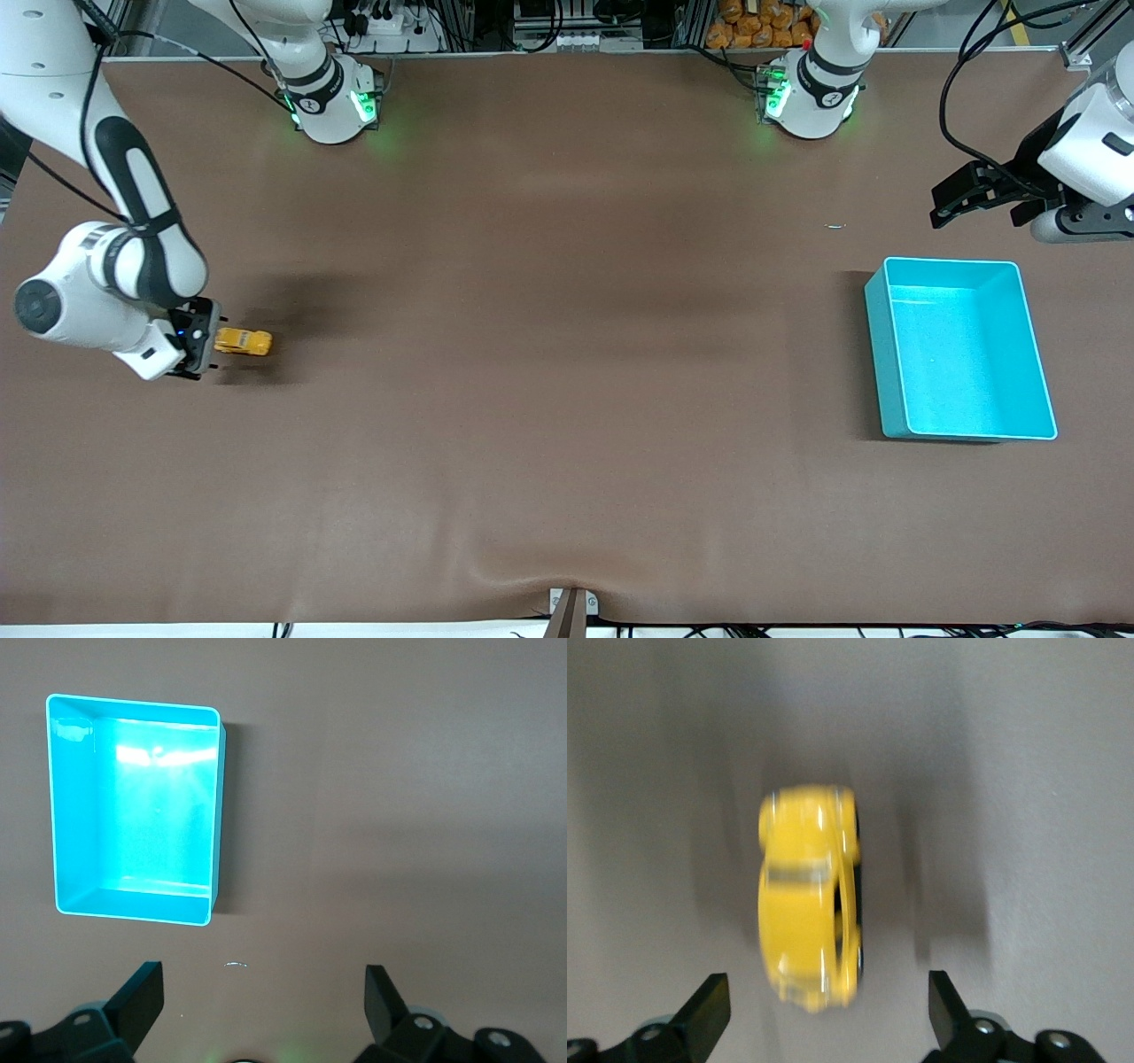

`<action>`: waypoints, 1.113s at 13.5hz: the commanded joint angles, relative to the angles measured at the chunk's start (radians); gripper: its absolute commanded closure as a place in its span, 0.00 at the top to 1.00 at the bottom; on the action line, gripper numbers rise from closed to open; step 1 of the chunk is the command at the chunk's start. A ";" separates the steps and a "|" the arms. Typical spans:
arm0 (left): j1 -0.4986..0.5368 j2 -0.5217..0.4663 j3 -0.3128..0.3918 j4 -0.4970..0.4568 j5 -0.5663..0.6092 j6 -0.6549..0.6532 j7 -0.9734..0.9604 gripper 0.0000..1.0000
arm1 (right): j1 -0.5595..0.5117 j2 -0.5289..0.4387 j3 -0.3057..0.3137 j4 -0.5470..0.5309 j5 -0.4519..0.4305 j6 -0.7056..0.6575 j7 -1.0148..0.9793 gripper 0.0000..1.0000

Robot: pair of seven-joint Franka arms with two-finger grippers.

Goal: Wind and store yellow beetle car
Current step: 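Open the right gripper to release the wound car, then retract the right arm while the car rolls toward the bin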

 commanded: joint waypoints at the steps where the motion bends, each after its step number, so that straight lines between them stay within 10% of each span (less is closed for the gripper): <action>1: 0.007 0.000 -0.001 0.002 -0.006 0.004 -0.011 1.00 | -0.032 0.022 0.013 0.061 0.016 -0.058 -0.007 1.00; 15: 0.007 0.009 0.004 0.002 -0.007 0.012 -0.011 1.00 | -0.067 0.012 0.016 0.117 0.033 -0.092 -0.009 1.00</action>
